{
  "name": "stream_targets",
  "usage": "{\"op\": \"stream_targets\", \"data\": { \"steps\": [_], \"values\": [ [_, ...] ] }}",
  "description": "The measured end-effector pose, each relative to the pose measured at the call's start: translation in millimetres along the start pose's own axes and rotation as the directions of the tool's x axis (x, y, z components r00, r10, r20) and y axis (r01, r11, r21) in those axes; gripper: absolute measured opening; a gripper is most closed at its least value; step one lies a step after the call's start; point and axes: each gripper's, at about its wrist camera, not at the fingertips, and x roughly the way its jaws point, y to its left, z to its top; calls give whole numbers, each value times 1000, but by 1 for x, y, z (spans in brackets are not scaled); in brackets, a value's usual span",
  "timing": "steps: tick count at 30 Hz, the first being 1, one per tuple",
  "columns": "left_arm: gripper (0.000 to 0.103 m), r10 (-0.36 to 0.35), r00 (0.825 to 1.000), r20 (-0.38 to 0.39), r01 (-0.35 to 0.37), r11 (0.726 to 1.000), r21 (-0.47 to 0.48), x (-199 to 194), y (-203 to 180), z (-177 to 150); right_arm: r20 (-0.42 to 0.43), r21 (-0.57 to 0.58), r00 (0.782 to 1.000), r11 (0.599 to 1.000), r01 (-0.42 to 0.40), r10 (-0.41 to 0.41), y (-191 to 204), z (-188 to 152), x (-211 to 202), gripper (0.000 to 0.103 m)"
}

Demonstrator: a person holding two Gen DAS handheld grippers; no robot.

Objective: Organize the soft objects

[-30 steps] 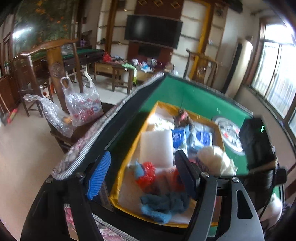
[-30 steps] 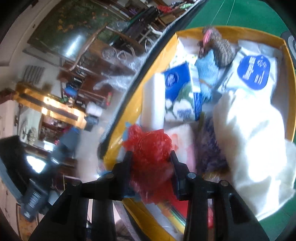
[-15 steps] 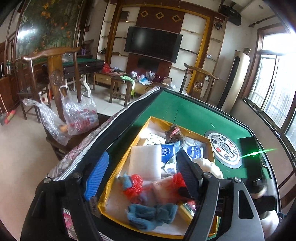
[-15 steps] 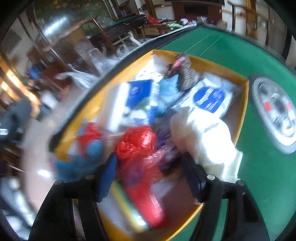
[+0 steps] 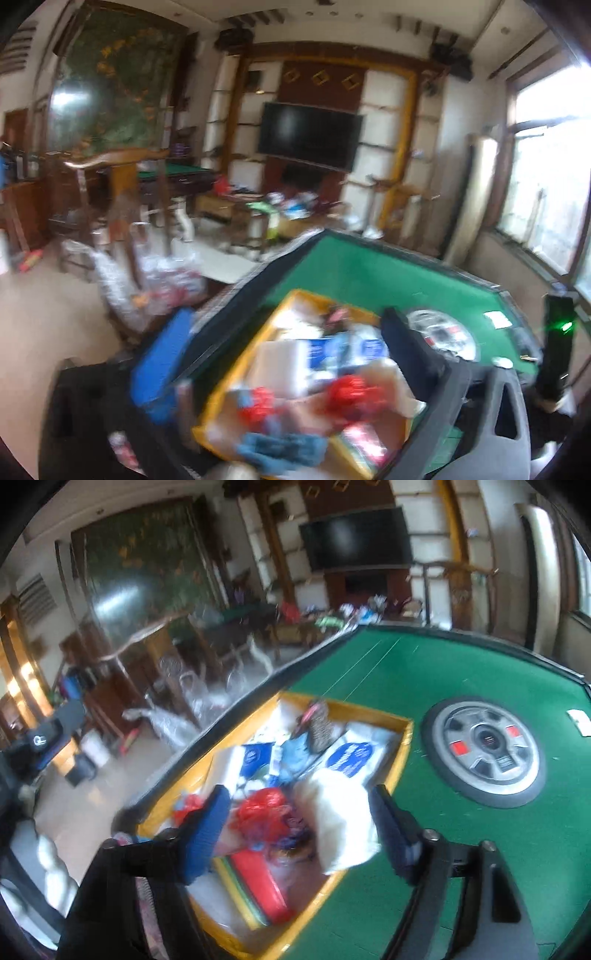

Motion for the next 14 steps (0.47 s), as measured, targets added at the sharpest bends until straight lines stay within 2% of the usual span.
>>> {"op": "stream_targets", "data": {
  "steps": [2,7,12,14],
  "values": [
    [103,-4,1000,-17,4,1000,13,5,-8,-2,6,-9,1000,1000,21,-21,-2,-5,-2,76],
    [103,2,992,-124,2,1000,28,23,-20,-14,11,-47,996,995,92,-92,-7,-20,-6,76],
    [103,108,985,-133,-94,990,109,26,-42,-28,-2,-41,995,994,104,-104,-19,-29,-11,76],
    [103,118,982,-146,-96,984,152,28,-52,-33,1,-30,994,994,109,-109,-24,-31,-15,76]
  ]
}}
